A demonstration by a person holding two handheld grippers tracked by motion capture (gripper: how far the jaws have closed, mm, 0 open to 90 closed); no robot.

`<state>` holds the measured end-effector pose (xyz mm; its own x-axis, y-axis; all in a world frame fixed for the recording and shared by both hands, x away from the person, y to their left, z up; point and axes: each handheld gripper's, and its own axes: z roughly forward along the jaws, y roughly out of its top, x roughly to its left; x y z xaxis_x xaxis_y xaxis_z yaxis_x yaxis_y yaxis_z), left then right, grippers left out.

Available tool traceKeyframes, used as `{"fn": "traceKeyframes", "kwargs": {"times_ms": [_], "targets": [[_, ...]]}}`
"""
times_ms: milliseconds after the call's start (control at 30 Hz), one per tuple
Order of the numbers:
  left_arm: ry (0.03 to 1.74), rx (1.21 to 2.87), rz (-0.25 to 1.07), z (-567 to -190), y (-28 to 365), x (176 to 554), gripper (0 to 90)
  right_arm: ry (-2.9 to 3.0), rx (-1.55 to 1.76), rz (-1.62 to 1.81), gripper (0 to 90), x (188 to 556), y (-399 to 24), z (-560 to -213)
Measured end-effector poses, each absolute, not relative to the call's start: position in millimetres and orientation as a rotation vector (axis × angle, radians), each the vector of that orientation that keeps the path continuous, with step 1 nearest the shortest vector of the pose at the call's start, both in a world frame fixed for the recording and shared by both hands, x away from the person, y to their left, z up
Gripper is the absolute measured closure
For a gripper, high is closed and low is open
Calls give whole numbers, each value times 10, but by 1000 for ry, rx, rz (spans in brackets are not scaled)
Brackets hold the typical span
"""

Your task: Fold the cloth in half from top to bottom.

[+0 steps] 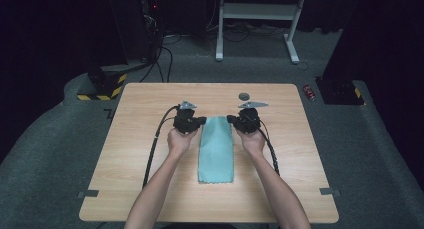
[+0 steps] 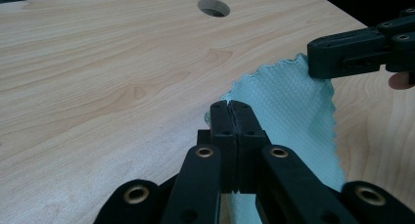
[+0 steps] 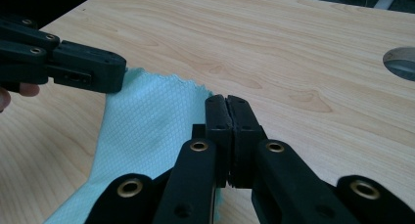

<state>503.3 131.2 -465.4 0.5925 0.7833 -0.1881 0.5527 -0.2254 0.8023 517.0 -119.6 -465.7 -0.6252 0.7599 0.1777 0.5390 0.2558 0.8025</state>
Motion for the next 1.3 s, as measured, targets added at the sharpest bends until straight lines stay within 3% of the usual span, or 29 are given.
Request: {"fn": "traceKeyframes", "kwargs": {"times_ms": [1300], "targets": [[898, 1951, 346, -4531, 1414, 4536, 893, 2322, 1066, 1385, 888, 4686, -1381, -4589]]}}
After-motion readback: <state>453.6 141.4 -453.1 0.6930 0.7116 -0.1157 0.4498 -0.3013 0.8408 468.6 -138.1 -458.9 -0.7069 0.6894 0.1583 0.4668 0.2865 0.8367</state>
